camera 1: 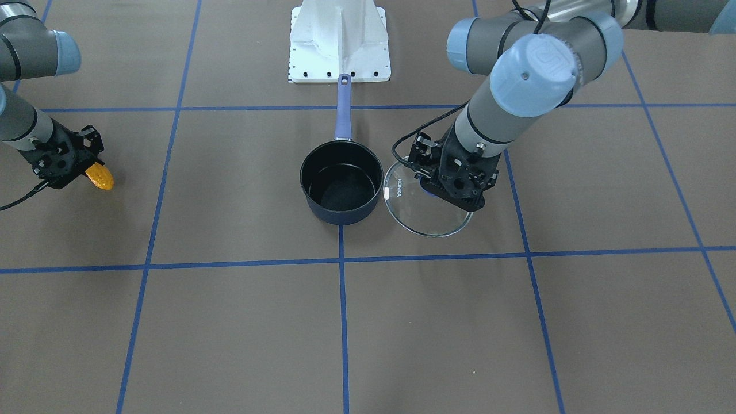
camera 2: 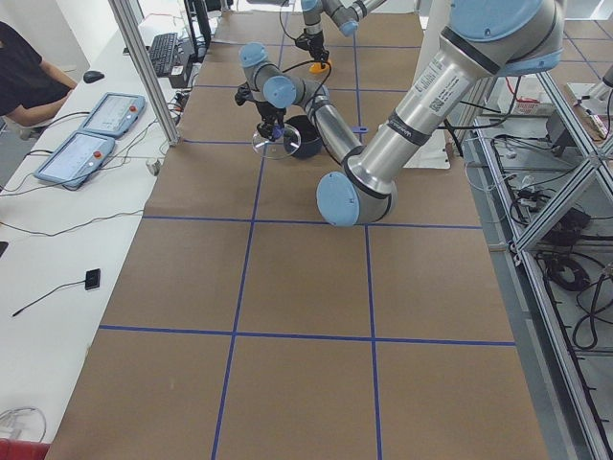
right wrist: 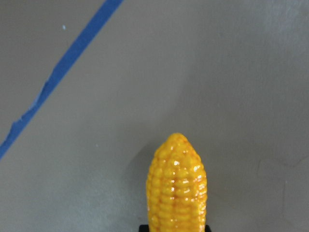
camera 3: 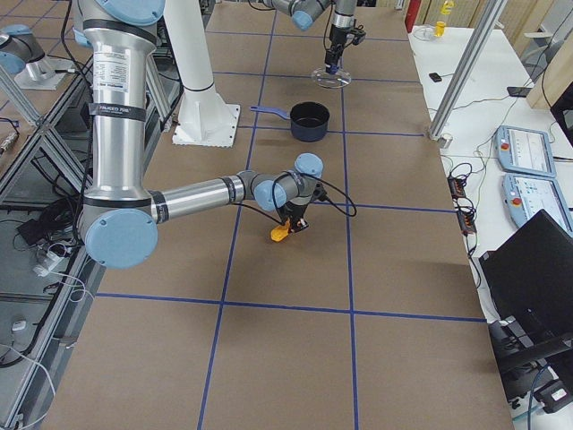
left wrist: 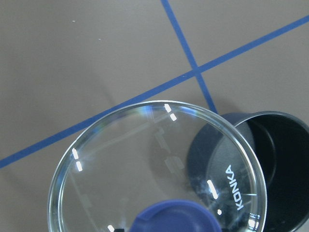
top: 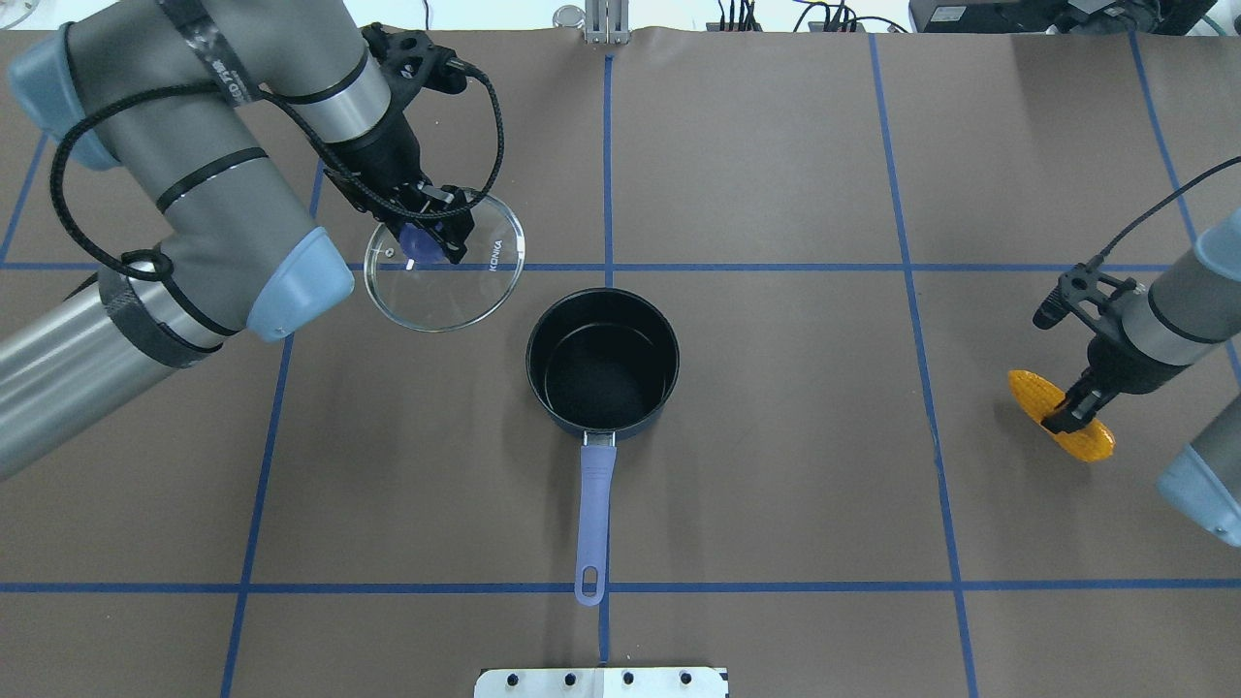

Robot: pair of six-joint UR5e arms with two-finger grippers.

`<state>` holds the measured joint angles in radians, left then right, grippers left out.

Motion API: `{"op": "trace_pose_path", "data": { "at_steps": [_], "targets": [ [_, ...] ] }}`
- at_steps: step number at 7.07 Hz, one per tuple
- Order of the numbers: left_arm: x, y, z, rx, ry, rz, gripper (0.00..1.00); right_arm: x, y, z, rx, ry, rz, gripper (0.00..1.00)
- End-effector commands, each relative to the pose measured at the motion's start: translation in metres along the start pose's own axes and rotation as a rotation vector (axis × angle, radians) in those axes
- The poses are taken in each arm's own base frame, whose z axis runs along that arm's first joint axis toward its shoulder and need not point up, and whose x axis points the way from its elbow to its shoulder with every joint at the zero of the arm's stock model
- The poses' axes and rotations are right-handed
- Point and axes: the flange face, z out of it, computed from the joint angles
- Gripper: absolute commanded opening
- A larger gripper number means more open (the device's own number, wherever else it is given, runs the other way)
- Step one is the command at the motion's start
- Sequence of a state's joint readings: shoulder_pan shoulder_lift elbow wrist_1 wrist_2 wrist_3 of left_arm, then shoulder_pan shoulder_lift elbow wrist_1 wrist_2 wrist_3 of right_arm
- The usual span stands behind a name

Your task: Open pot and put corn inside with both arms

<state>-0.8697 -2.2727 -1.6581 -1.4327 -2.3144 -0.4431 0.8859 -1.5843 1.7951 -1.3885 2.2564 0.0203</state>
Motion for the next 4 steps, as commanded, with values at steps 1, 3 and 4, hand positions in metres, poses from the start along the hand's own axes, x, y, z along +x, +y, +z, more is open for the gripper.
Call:
{"op": "trace_pose_path", "data": {
  "at_steps": [1,3,4],
  "targets": [
    [-0.055,0.021,-0.003,-0.003,-0.030,0.056,0.48,-0.054,-0.099,-0.084,-0.012,0.007,0.046,0.04],
    [-0.093,0.042,0.003,-0.020,-0.050,0.081,0.48,-0.110,-0.146,-0.126,-0.001,-0.011,0.102,0.04],
    [-0.119,0.057,0.009,-0.035,-0.067,0.102,0.48,-0.147,-0.172,-0.131,0.019,-0.027,0.140,0.04]
  ]
}}
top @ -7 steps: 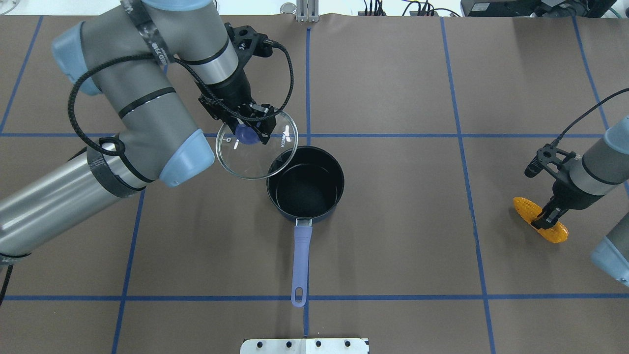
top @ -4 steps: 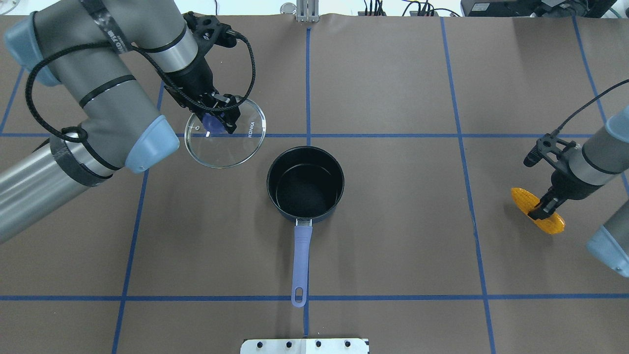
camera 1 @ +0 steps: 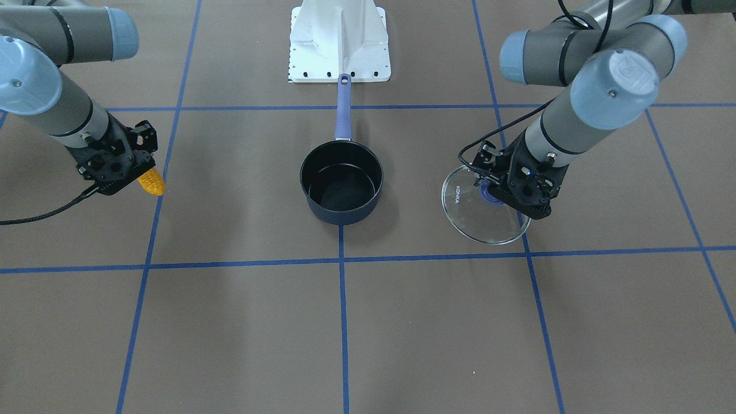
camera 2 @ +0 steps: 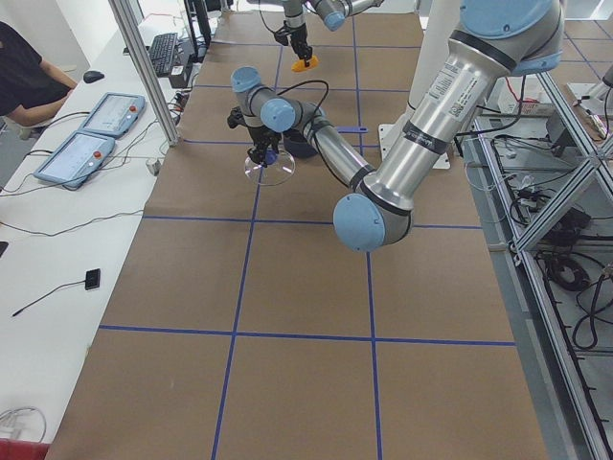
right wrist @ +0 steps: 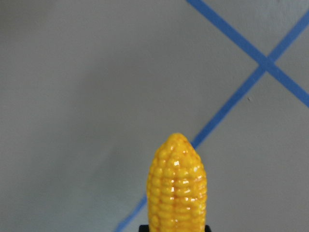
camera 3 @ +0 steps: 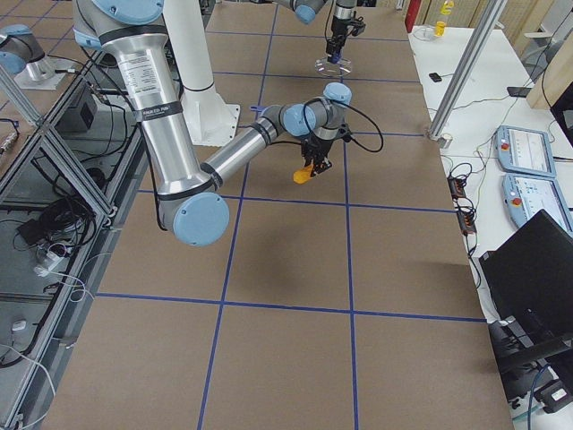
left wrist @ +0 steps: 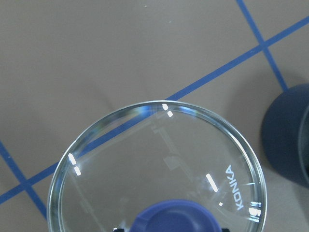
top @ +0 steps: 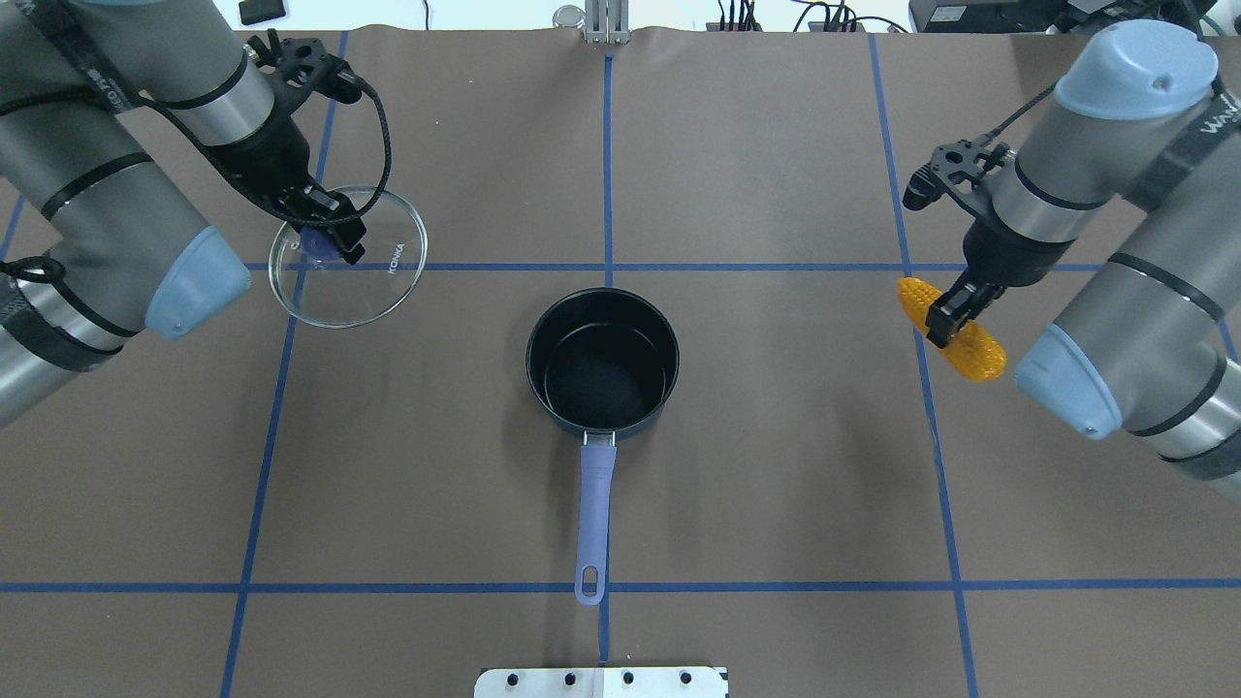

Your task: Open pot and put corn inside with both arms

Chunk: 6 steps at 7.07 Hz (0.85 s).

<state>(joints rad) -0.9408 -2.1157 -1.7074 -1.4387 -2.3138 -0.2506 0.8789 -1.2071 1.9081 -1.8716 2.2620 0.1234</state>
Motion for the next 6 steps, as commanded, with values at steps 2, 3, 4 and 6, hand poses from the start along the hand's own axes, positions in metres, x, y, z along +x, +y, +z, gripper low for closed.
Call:
{"op": "trace_pose_path", "data": {
  "at_steps": [2,3,4,6],
  "targets": [
    [-0.086,0.054,0.018,-0.049,-0.044,0.075,0.48,-0.124,-0.058,-0.033,0.069,-0.074,0.141,0.04],
    [-0.109,0.067,0.019,-0.059,-0.052,0.078,0.48,-0.150,-0.067,-0.031,0.115,-0.113,0.177,0.05],
    [-0.132,0.075,0.027,-0.082,-0.057,0.094,0.48,-0.172,-0.076,-0.018,0.159,-0.147,0.226,0.06],
    [-0.181,0.093,0.066,-0.084,-0.057,0.123,0.48,-0.213,-0.104,-0.003,0.176,-0.152,0.284,0.07]
  ]
}}
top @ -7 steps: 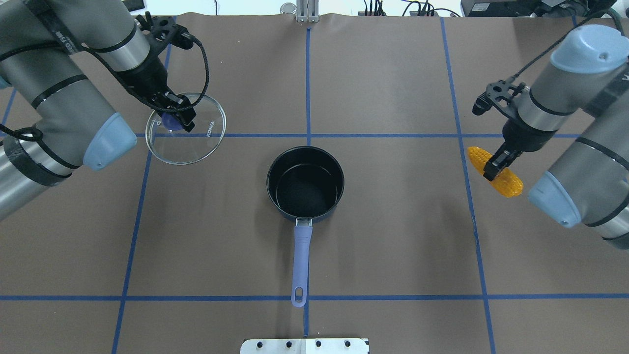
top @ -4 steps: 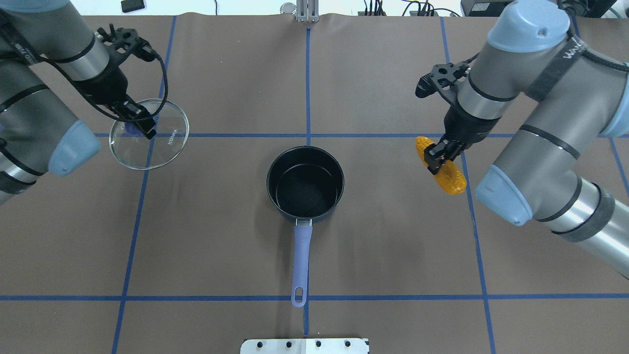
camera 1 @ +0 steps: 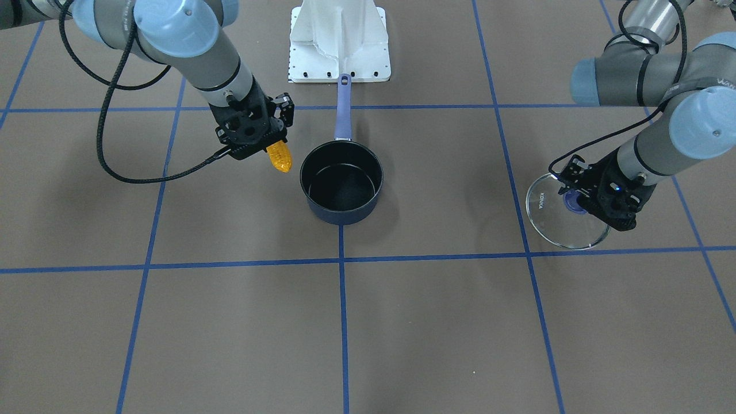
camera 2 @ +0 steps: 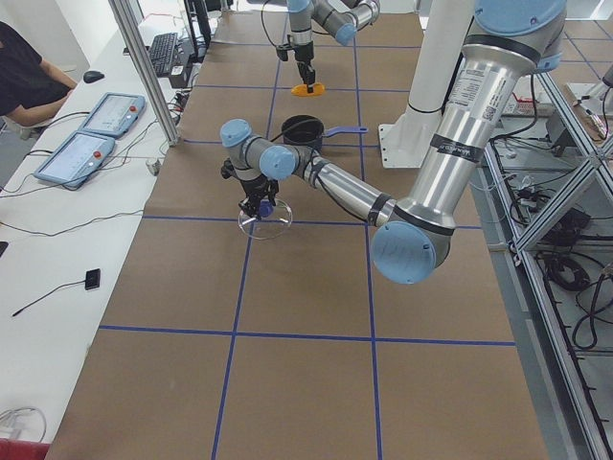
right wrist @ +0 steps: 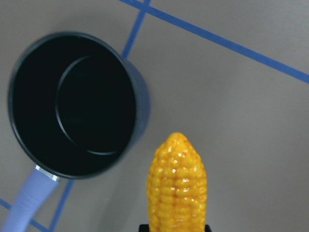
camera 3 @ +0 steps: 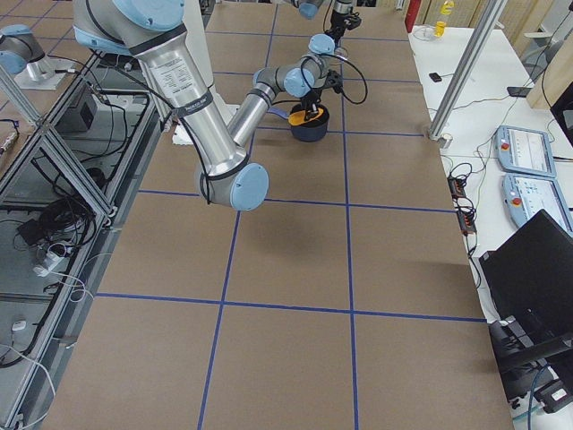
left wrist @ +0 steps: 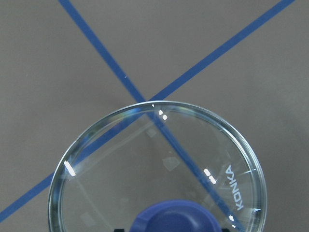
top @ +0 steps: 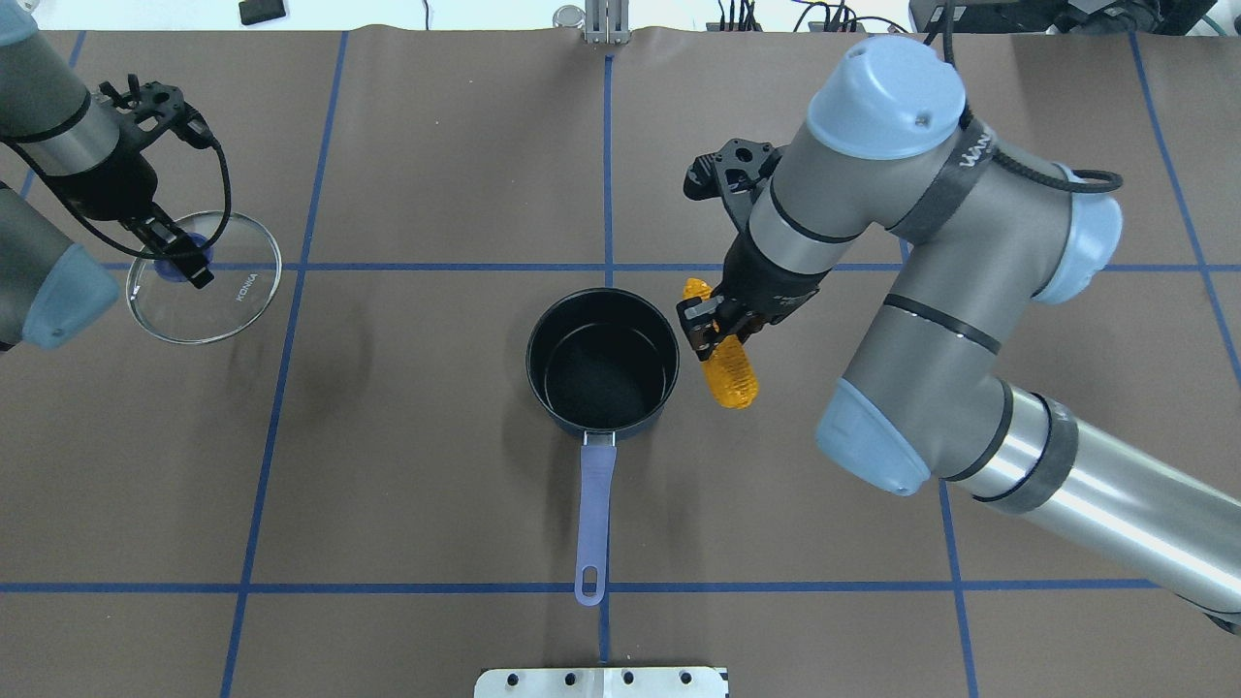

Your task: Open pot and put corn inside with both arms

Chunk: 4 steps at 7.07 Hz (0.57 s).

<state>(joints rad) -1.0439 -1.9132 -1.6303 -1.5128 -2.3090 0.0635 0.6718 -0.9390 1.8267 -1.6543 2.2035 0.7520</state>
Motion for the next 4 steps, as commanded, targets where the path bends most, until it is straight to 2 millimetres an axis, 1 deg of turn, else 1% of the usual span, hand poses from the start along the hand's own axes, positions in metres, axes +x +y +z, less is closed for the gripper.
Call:
{"op": "trace_pose_path", "data": {
  "at_steps": [1,2,4],
  "targets": [
    [-0.051,0.023,0.053,0.018,0.001,0.030,0.48,-0.041,-0.005,0.019,0.006,-0.011,0.048,0.07],
    [-0.058,0.026,0.061,0.011,0.002,0.026,0.49,-0.047,-0.006,0.021,0.004,-0.015,0.050,0.07],
    [-0.059,0.028,0.061,0.009,0.004,0.022,0.50,-0.057,-0.014,0.029,-0.008,-0.010,0.051,0.07]
  ]
}}
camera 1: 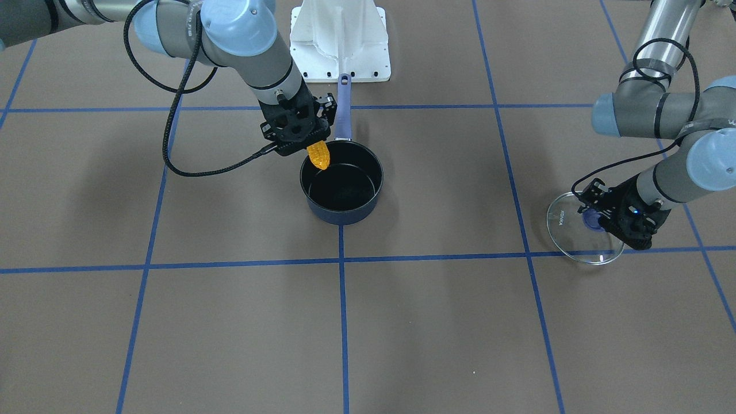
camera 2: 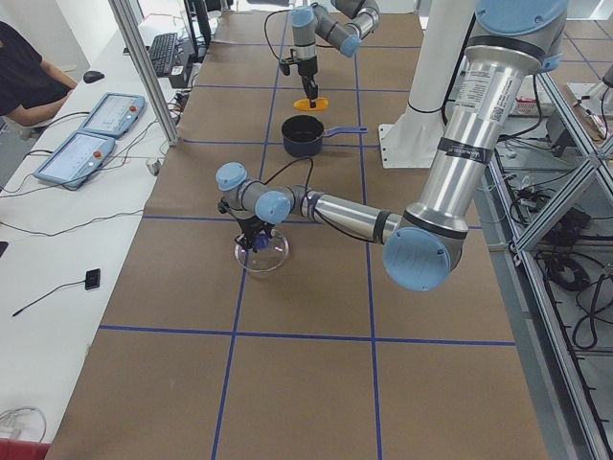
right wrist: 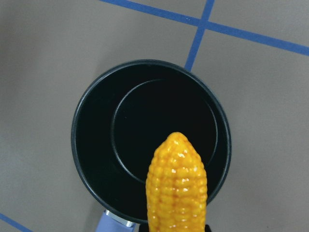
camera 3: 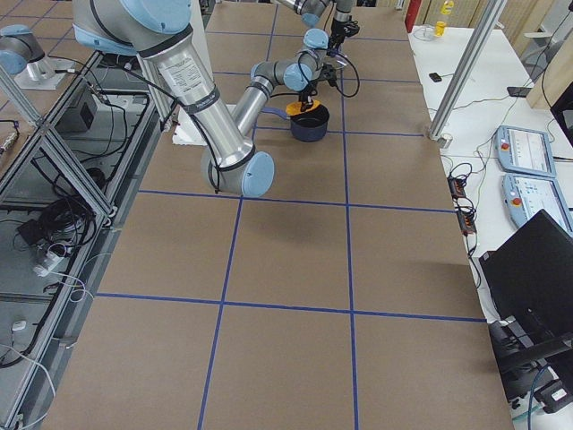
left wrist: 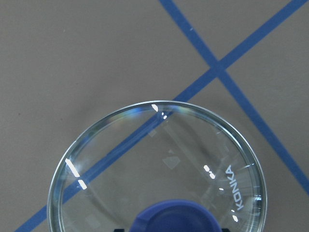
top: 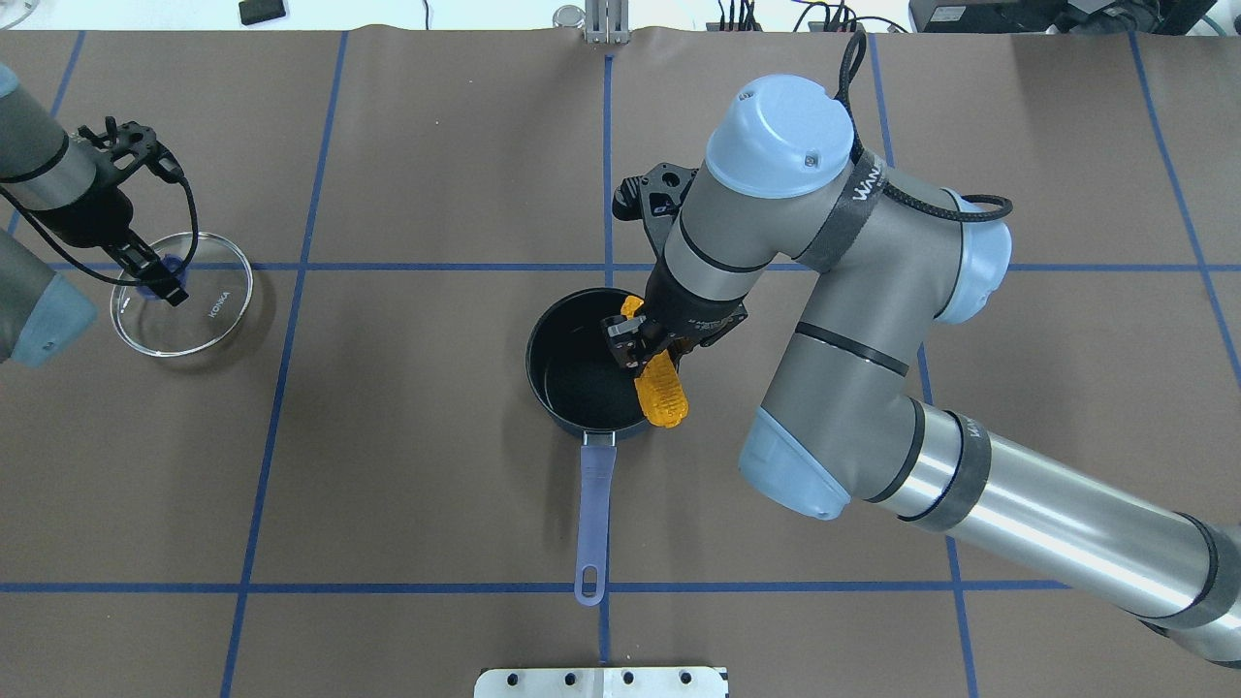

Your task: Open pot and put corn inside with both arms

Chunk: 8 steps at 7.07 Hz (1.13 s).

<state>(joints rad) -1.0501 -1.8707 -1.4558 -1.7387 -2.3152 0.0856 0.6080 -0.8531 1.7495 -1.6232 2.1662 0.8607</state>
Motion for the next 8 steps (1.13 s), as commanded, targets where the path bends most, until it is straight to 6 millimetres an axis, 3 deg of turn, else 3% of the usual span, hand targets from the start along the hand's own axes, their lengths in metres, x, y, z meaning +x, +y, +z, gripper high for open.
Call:
{"op": "trace_pose_path", "data": {
  "at_steps": [1,3,4,5,7,8],
  "targets": [
    [-0.005,0.012,0.008,-0.014,0.004,-0.010,0.53,-0.010,-0.006,0.008,-0.010,0.003,0.009,0.07],
    [-0.006,0.014,0.009,-0.016,0.004,-0.014,0.58,-0.009,-0.008,0.013,-0.017,0.010,0.014,0.07],
    [-0.006,0.014,0.009,-0.016,0.004,-0.012,0.69,-0.009,-0.010,0.014,-0.012,0.016,0.013,0.07],
    [-0.002,0.012,0.005,-0.009,0.008,-0.011,0.99,-0.014,-0.011,0.012,-0.008,0.012,0.010,0.10],
    [0.002,0.010,0.002,-0.002,0.051,-0.021,1.00,-0.026,0.001,0.030,-0.017,0.028,0.005,0.35],
    [-0.001,0.008,-0.005,0.007,0.048,-0.026,1.00,-0.028,0.003,0.038,-0.019,0.039,0.022,0.40]
  ]
}}
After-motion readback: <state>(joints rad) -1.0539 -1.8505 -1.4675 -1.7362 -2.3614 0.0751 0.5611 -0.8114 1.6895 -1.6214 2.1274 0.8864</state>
